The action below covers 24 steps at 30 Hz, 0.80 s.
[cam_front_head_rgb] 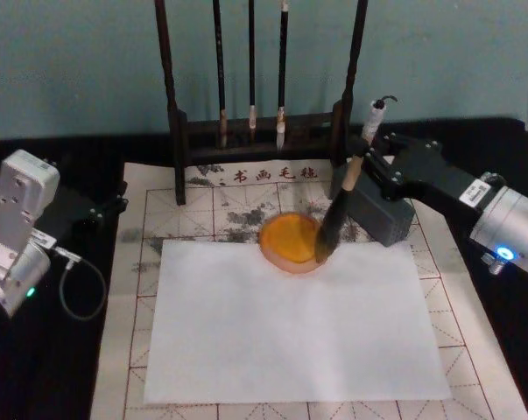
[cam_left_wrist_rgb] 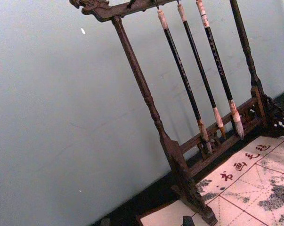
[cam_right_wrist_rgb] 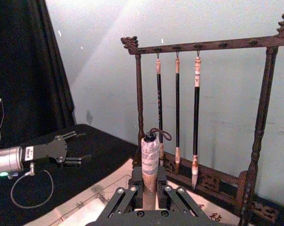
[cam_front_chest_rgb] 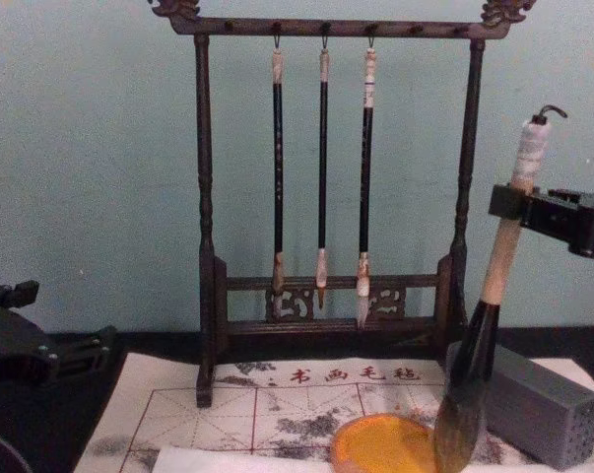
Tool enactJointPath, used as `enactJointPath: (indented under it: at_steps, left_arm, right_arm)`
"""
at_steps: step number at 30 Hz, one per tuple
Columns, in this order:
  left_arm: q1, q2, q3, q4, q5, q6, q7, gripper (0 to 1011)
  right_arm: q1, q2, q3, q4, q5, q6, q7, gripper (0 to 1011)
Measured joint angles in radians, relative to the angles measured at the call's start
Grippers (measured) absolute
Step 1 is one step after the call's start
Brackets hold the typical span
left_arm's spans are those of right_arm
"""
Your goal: Pick up the brush from the inkstone, write on the paper, then place the brush back to its original position.
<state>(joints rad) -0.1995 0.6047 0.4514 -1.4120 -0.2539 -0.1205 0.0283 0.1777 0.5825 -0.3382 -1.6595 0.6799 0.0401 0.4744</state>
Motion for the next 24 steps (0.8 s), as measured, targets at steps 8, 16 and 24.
enactJointPath:
  at_steps: [8, 16, 24]
  left_arm:
    - [0.000, 0.000, 0.000, 0.000, 0.000, 0.000, 0.000, 1001]
    - [0.000, 0.000, 0.000, 0.000, 0.000, 0.000, 0.000, 1001]
    - [0.000, 0.000, 0.000, 0.000, 0.000, 0.000, 0.000, 1001]
  right_arm:
    - [-0.010, 0.014, 0.010, -0.018, -0.005, -0.002, 0.002, 185]
    - [0.007, 0.000, 0.007, -0.022, -0.002, -0.012, 0.017, 185]
    - [0.045, -0.032, -0.031, -0.002, 0.002, -0.012, 0.038, 185]
